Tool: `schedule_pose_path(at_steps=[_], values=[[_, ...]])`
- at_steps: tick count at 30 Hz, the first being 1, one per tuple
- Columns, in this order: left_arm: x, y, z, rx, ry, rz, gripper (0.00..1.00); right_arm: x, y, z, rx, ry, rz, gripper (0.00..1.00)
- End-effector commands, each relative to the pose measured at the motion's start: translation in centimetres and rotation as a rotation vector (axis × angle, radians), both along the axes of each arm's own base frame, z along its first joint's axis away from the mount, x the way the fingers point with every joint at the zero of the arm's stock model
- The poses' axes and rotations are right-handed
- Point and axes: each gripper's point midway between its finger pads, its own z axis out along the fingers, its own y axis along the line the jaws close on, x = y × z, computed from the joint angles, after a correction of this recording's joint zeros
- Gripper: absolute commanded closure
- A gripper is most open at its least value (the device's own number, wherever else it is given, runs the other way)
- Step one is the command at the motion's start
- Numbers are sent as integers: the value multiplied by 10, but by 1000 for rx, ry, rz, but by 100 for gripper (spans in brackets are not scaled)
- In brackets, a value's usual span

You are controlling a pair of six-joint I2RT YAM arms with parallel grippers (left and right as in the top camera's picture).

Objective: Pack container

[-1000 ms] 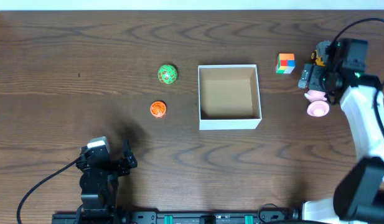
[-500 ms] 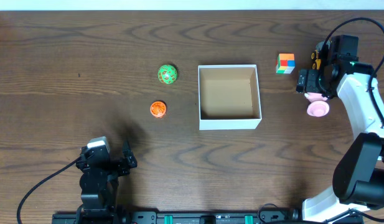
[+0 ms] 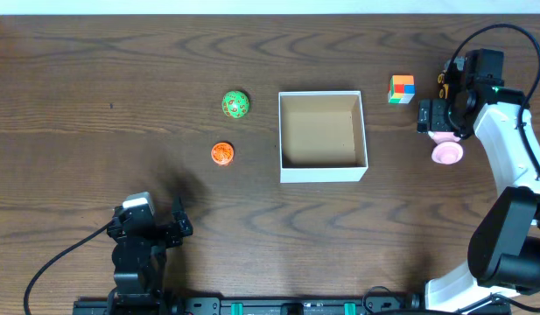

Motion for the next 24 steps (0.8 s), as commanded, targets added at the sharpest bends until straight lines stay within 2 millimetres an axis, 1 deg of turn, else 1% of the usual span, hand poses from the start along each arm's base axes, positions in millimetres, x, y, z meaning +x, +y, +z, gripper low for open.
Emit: schedule_pose_path(at_steps=[1, 14, 18, 24], values=[[0, 1, -7, -4, 12, 8, 2, 8, -7, 7, -32, -20, 16, 1], [0, 1, -7, -4, 12, 8, 2, 7, -6, 4, -25, -17, 19, 1], [0, 1, -7, -4, 12, 8, 2, 8, -3, 4, -33, -13, 82, 1], [0, 1, -7, -4, 12, 8, 2, 0, -3, 1, -33, 20, 81, 1]])
